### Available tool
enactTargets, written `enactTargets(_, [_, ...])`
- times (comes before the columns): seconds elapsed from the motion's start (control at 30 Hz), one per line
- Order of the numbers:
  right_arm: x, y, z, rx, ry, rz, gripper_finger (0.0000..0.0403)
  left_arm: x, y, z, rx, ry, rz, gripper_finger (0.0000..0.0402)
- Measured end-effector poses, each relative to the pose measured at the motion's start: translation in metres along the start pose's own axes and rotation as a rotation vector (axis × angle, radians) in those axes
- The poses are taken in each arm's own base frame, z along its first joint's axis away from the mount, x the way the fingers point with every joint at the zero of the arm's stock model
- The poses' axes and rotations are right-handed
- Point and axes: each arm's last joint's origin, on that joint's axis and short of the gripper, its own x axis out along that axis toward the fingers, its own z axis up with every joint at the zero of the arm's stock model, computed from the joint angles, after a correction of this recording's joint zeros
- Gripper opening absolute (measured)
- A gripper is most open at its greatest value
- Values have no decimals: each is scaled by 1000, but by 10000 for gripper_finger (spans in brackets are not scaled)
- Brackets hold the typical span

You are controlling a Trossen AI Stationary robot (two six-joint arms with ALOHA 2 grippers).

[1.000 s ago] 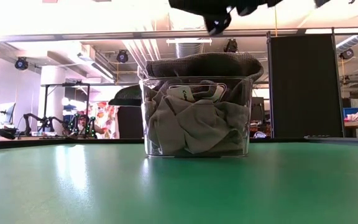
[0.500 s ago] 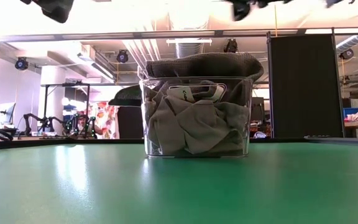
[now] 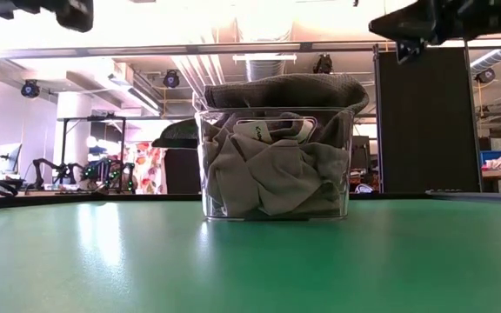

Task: Sort towels by color in basket
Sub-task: Return to Home Position

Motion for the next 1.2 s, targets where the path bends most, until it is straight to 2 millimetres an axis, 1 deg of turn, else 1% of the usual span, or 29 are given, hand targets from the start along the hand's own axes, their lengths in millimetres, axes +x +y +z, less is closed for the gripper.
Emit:
enactTargets(0.1, [-11,-3,-2,-12,-11,-13,9,1,5,-9,-35,38,42,0])
enactTargets(0.17, [-25,-3,-5,-33,-42,-12,9,1,7,-15,-62,53,55,0])
enactTargets(0.23, [-42,-4,-6,-36,-126,-17,9,2,9,-21,-80,67,38,0])
enactTargets(0.33, [-54,-4,-20,-48,-189,-23,9,3,15,-32,-112,91,49,0])
enactTargets(0.47, [-63,-4,-40,-37,-253,-27,9,2,20,-43,-117,168,95,0])
enactTargets(0.57, [-61,-3,-53,-20,-227,-22,9,-1,20,-47,-127,207,130,0])
enactTargets(0.7, [-58,-3,-60,-32,-169,-24,10,-8,20,-46,-150,192,131,0])
enactTargets(0.77, [-58,-3,-62,-33,-163,-27,10,-10,19,-50,-151,159,133,0])
enactTargets(0.9, [-56,-2,-67,-34,-146,-26,10,-16,16,-68,-144,71,140,0])
enactTargets(1.03, [-56,-2,-67,-45,-160,-28,10,-21,13,-86,-146,48,146,0])
enactTargets(1.2, [-56,-3,-69,-47,-145,-52,10,-26,14,-82,-168,38,148,0])
